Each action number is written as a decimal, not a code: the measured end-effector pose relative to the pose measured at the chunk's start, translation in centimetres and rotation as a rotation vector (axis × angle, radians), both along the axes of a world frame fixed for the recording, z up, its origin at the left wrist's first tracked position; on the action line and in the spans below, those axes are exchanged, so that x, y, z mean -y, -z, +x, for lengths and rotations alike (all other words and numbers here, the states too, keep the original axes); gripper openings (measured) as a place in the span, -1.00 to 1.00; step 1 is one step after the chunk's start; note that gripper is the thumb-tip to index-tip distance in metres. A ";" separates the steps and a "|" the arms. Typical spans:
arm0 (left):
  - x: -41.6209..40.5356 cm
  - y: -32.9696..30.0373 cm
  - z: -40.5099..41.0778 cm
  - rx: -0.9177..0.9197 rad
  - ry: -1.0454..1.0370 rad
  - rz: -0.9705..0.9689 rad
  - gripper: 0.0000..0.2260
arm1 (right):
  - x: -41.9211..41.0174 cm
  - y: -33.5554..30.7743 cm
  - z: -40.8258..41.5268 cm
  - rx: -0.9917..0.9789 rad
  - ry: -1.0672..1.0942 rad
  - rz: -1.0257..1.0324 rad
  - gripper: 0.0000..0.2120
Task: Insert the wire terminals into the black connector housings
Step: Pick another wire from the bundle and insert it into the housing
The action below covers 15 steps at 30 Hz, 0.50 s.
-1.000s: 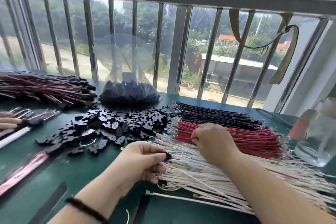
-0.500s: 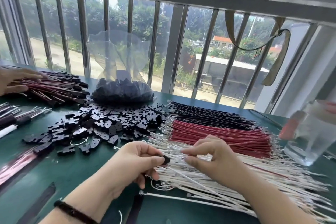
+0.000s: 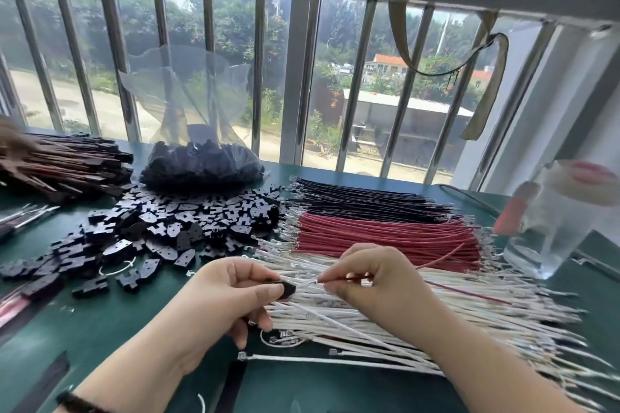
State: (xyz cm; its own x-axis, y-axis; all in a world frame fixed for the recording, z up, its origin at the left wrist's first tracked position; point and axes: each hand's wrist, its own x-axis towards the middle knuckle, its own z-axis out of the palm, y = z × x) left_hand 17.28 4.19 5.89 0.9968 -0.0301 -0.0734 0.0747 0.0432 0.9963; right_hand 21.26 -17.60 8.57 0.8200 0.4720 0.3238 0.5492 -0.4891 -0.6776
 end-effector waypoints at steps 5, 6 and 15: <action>-0.1 0.2 -0.1 -0.017 -0.002 0.004 -0.88 | 0.2 0.2 -0.1 0.012 0.001 -0.054 -0.86; -0.1 0.3 0.0 -0.024 0.003 0.004 -0.93 | 0.2 0.3 -0.1 0.020 -0.001 -0.063 -0.90; 0.1 -0.3 0.2 -0.021 -0.016 0.012 -0.88 | -0.1 0.3 0.0 0.093 0.018 -0.044 -0.94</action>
